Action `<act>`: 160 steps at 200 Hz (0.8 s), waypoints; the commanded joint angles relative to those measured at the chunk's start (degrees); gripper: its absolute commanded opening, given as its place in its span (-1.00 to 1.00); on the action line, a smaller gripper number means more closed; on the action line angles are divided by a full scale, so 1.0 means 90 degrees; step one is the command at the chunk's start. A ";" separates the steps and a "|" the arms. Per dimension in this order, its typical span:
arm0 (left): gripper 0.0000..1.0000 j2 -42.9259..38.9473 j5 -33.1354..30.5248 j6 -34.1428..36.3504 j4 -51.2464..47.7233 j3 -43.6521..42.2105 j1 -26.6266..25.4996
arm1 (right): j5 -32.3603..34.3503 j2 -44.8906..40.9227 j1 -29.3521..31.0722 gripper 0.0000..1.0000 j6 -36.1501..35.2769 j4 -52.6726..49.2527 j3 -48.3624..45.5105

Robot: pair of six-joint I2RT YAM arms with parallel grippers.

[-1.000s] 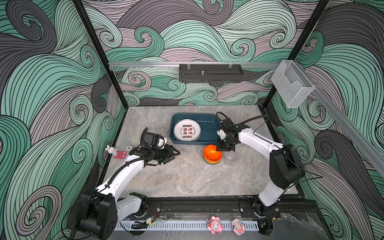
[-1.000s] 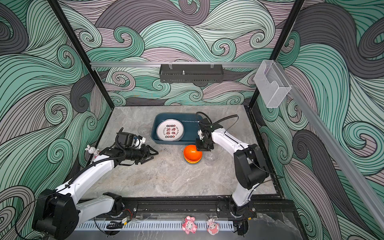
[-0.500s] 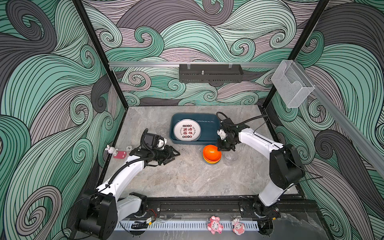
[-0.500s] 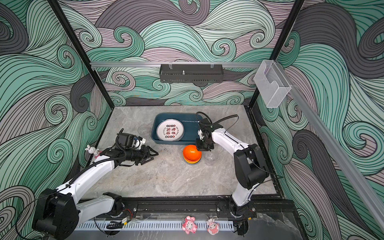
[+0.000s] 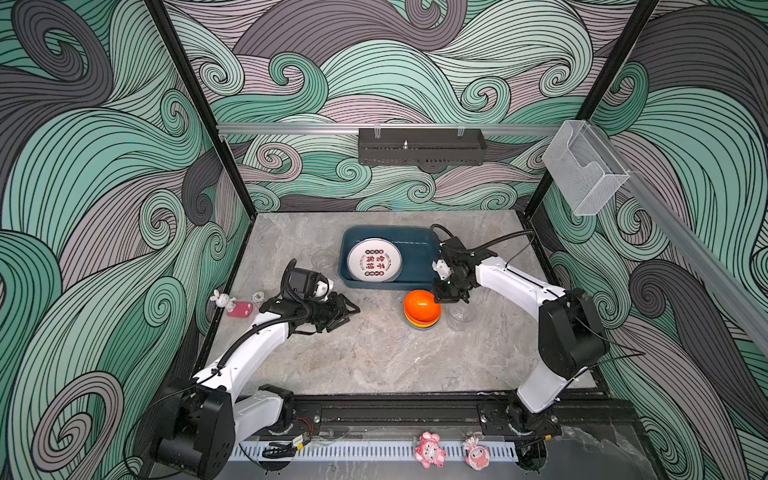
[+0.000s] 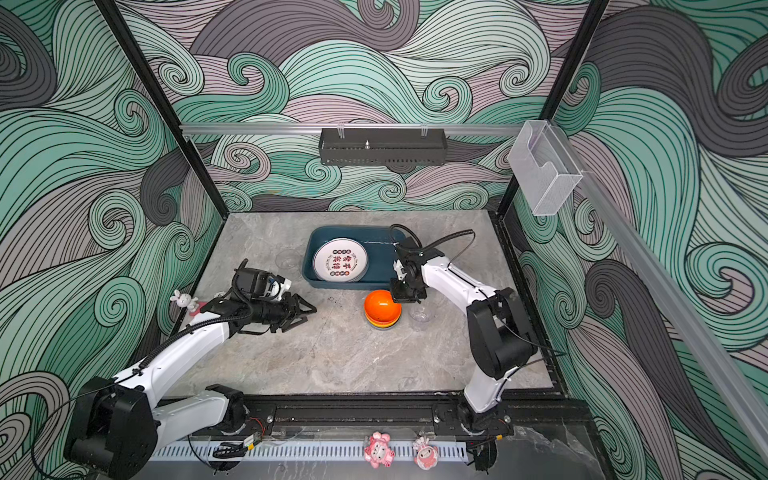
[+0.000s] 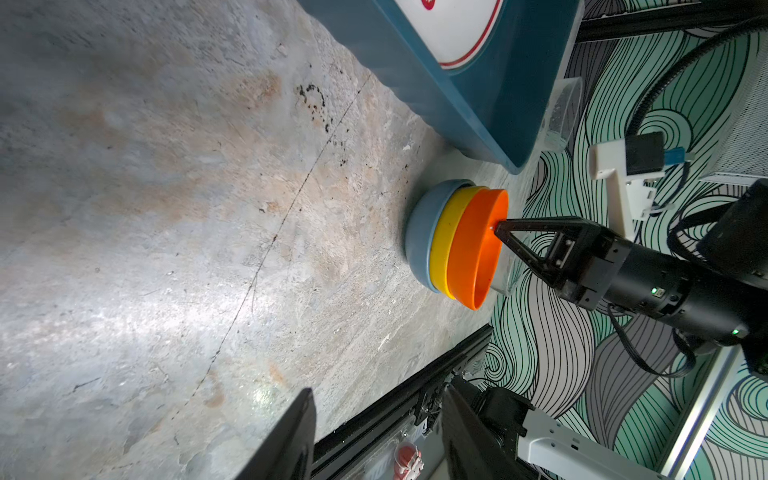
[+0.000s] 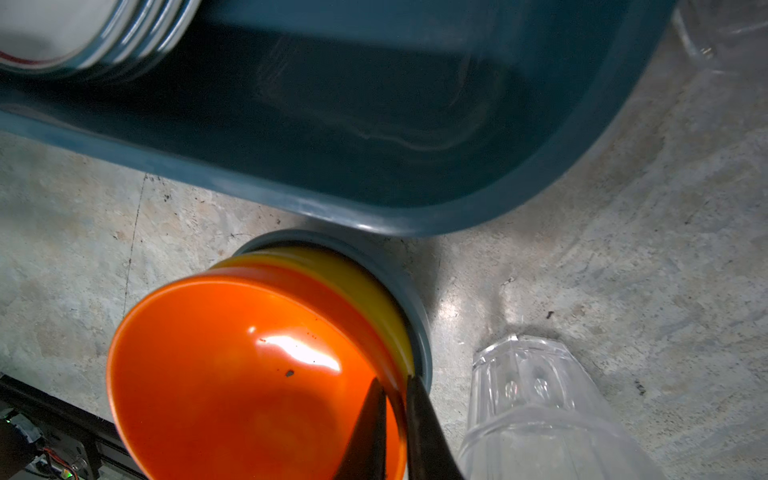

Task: Place the mixed dishes into the plastic bin
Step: 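Lower the right gripper onto the orange bowl's rim and pinch it, then lift the orange bowl off the bowl stack with the right gripper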

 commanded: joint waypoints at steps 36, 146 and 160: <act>0.03 -0.0107 0.0037 -0.0018 0.0054 -0.0033 -0.0039 | 0.0206 -0.0136 0.0126 -0.92 -0.0074 -0.0009 0.0038; 0.03 -0.0077 0.0070 -0.0019 0.0071 0.0015 -0.0037 | 0.0271 -0.0766 0.0209 -1.00 -0.0148 -0.0396 0.0222; 0.03 -0.0087 0.0077 -0.0018 0.0066 0.0028 -0.0037 | 0.0246 -0.0847 0.0206 -1.00 -0.0131 -0.0427 0.0261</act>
